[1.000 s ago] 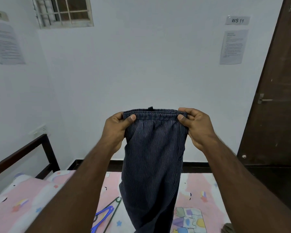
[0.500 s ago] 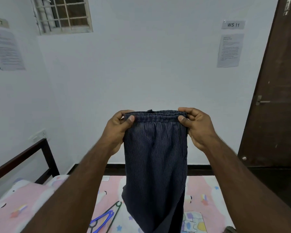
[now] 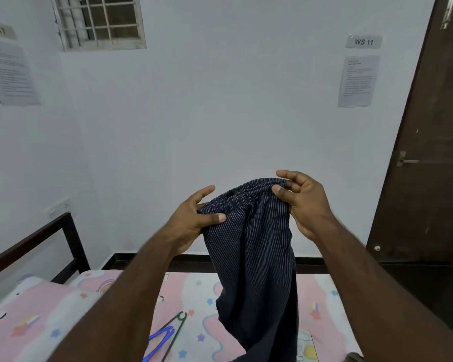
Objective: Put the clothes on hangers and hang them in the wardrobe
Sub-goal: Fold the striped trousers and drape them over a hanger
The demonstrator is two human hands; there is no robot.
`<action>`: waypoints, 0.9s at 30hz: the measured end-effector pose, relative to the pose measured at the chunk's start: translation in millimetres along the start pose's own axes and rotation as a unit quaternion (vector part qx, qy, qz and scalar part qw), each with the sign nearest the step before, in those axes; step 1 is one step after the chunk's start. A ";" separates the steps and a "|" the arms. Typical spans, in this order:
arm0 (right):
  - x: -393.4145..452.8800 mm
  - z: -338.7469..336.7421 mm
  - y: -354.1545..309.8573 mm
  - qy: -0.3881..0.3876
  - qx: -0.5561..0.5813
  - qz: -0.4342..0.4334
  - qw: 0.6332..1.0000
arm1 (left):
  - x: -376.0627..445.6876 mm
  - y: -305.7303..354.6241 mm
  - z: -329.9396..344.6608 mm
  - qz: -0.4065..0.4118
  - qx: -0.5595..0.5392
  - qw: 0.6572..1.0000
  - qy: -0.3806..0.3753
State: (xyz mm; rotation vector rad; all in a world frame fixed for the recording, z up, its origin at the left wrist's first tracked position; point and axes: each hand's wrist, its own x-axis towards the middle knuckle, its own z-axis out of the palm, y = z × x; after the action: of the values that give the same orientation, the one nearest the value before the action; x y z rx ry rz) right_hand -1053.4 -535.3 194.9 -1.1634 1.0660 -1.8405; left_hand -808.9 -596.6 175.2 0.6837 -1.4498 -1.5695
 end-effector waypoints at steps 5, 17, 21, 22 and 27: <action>-0.5 -7.4 -10.7 -0.046 -0.018 0.022 0.999 | 12.9 19.2 0.1 0.057 -0.001 0.998 0.026; -9.9 -3.2 10.4 -0.022 -0.020 0.010 1.000 | -1.5 -21.8 -10.9 -0.010 0.003 1.000 0.027; -9.4 -2.4 12.4 -0.009 -0.007 0.009 1.000 | -6.1 -29.2 -10.8 -0.026 0.014 1.000 0.001; -8.8 -1.7 12.6 -0.007 -0.003 0.009 1.000 | -6.8 -31.8 -10.3 -0.032 0.022 0.999 -0.007; -7.6 -1.5 12.6 -0.012 -0.001 0.003 1.000 | -7.5 -37.9 -7.7 -0.034 0.081 0.995 -0.050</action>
State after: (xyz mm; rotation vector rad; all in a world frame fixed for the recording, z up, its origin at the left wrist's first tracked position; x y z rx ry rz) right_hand -1050.5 -533.5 180.5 -1.1799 1.0563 -1.8164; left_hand -807.4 -596.0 135.8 0.7661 -1.6575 -1.5691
